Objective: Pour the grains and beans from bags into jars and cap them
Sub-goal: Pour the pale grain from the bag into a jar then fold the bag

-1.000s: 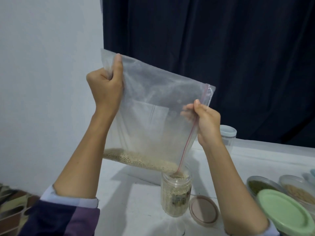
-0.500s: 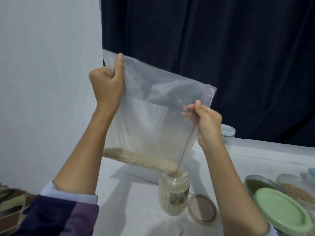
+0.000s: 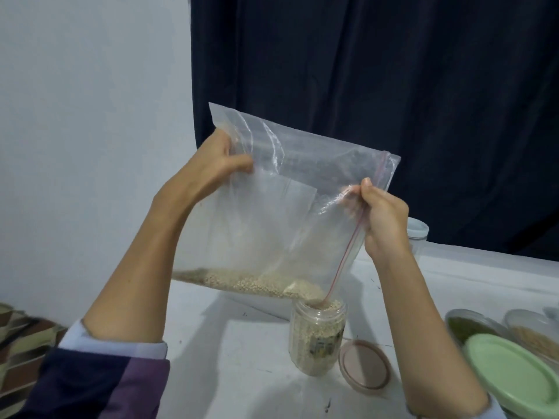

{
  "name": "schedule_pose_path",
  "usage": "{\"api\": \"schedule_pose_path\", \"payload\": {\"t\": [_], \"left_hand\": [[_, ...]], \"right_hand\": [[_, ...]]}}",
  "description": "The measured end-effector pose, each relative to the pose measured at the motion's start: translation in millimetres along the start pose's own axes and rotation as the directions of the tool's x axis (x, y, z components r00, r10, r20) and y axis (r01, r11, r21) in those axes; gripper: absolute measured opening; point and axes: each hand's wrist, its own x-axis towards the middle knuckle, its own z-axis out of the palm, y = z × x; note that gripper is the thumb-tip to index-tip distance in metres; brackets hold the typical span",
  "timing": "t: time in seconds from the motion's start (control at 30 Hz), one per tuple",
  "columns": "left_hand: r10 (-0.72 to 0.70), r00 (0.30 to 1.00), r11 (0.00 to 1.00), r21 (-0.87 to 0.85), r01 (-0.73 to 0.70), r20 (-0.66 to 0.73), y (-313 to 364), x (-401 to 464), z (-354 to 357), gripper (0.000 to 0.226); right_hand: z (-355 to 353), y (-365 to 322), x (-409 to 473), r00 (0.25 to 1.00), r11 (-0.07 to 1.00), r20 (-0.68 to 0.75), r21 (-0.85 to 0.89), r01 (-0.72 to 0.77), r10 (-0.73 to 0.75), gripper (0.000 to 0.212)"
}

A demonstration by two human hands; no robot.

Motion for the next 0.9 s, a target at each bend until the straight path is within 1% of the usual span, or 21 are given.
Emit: {"api": "schedule_pose_path", "payload": {"t": [0.03,0.07,0.13,0.17,0.2,0.23,0.27,0.3,0.33,0.43,0.5,0.53,0.57,0.63,0.7,0.77,0.8,0.9], "left_hand": [[-0.015,0.999,1.0,0.01,0.015,0.051,1.1,-2.3,-1.9,0.018],[-0.04,0.994,0.999,0.035,0.037,0.098,0.9,-4.3,-3.4,0.017],[-0.078,0.983,0.99,0.131,0.056,0.168,-3.1,-5.9,-6.6,0.05],[-0.08,0.978,0.984,0.174,0.046,0.193,-5.4,-6.5,-7.7,0.062],[-0.068,0.977,0.98,0.196,0.027,0.204,-9.6,-6.9,-9.2,0.068],[-0.053,0.98,0.982,0.188,0.016,0.192,-11.6,-7.9,-10.7,0.069],[-0.037,0.986,0.986,0.168,0.009,0.166,-14.2,-8.2,-12.6,0.058],[-0.029,0.992,0.989,0.151,0.011,0.119,-15.2,-9.5,-14.7,0.042],[-0.034,0.998,0.992,0.125,0.026,0.06,-18.8,-9.1,-17.1,0.031],[-0.085,0.993,0.996,-0.023,0.083,-0.088,-29.1,-9.8,-19.2,0.02],[-0.131,0.976,0.988,-0.106,0.114,-0.172,-35.2,-10.8,-15.7,0.006],[-0.15,0.965,0.983,-0.142,0.121,-0.215,-38.3,-11.3,-13.0,0.006],[-0.152,0.956,0.978,-0.176,0.109,-0.25,-40.4,-12.1,-10.3,0.01],[-0.122,0.948,0.972,-0.23,0.054,-0.295,-42.4,-13.6,-3.6,0.018],[-0.054,0.944,0.982,-0.189,-0.009,-0.326,-42.1,-13.9,3.9,0.029],[-0.014,0.944,0.991,-0.13,-0.031,-0.33,-40.6,-12.9,13.0,0.034],[-0.019,0.941,0.99,-0.138,-0.03,-0.339,-40.0,-12.0,17.7,0.036],[-0.068,0.92,0.962,-0.27,-0.042,-0.387,-36.2,-9.1,26.5,0.039]], "right_hand": [[0.7,0.4,0.0,1.0,1.0,0.0,0.0,-0.009,0.009,0.028],[1.4,1.3,-0.6,1.0,1.0,0.003,-0.003,-0.017,0.017,0.027],[3.2,3.1,-2.4,0.999,1.0,0.014,-0.003,-0.031,0.031,0.026],[3.9,3.4,-3.3,0.999,0.999,0.023,0.004,-0.036,0.036,0.025],[4.5,3.1,-3.7,0.999,0.999,0.033,0.021,-0.041,0.04,0.025],[4.7,2.2,-4.4,0.998,0.998,0.041,0.045,-0.044,0.042,0.024],[4.6,1.0,-4.8,0.998,0.997,0.044,0.066,-0.045,0.042,0.024],[4.0,-0.2,-5.0,0.998,0.996,0.043,0.079,-0.044,0.041,0.024],[2.8,-0.8,-4.9,0.999,0.996,0.038,0.085,-0.04,0.036,0.024],[-1.7,-1.2,-4.8,1.0,0.998,0.025,0.065,-0.021,0.019,0.026],[-4.7,-0.7,-4.6,1.0,0.999,0.017,0.044,-0.011,0.01,0.026],[-6.0,-0.1,-4.5,1.0,0.999,0.016,0.032,-0.006,0.006,0.026],[-6.9,0.5,-4.5,1.0,1.0,0.015,0.021,-0.003,0.003,0.026],[-7.6,1.4,-4.7,1.0,1.0,0.015,-0.003,0.0,0.0,0.027],[-6.3,0.7,-6.1,1.0,1.0,0.015,-0.019,0.014,-0.014,0.027],[-3.2,-1.1,-7.2,0.999,0.999,0.008,-0.027,0.037,-0.037,0.028],[-1.5,-1.8,-8.0,0.999,0.998,0.002,-0.035,0.047,-0.047,0.029],[2.3,-2.2,-10.6,0.997,0.997,-0.037,-0.028,0.071,-0.072,0.029]]}}
